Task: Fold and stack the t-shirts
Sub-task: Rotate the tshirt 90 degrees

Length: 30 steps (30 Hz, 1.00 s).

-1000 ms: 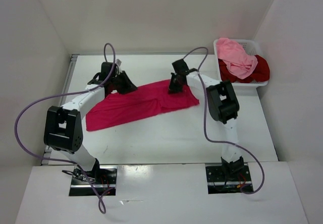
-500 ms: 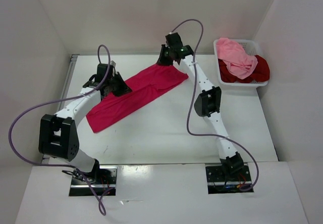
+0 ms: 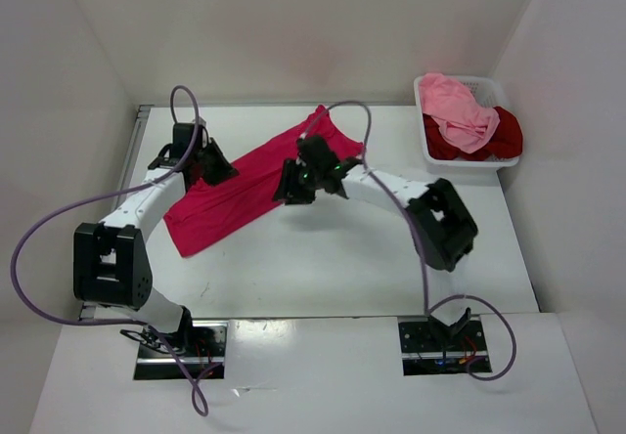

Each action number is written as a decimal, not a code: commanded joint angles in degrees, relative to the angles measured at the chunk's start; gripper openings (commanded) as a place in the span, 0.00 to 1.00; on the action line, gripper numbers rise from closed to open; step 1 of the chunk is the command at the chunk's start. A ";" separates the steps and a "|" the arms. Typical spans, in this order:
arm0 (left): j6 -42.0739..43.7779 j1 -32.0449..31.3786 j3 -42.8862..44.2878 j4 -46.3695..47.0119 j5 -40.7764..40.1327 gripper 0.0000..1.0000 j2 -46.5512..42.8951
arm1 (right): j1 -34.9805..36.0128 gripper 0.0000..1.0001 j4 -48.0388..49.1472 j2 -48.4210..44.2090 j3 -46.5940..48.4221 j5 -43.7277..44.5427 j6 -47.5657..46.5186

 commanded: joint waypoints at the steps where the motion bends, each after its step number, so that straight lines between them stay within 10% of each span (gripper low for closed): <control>1: 1.74 -1.30 -2.19 0.85 0.70 0.06 -0.34 | 2.33 0.50 14.36 7.31 -3.17 -2.95 8.52; 12: 2.88 -1.84 -3.78 0.85 0.70 0.09 -1.39 | 2.86 0.50 17.22 17.77 1.03 6.16 20.48; 19: 6.48 -3.16 0.42 0.06 2.37 0.16 2.12 | 2.86 0.20 14.32 21.75 3.32 6.87 25.32; 22: 8.67 -4.56 2.98 -1.08 2.37 0.20 4.67 | 2.86 0.01 12.38 19.21 2.37 7.58 22.96; 30: 12.19 -6.40 14.65 -2.14 1.23 0.40 14.07 | -4.42 0.00 6.70 5.05 -14.77 1.79 4.42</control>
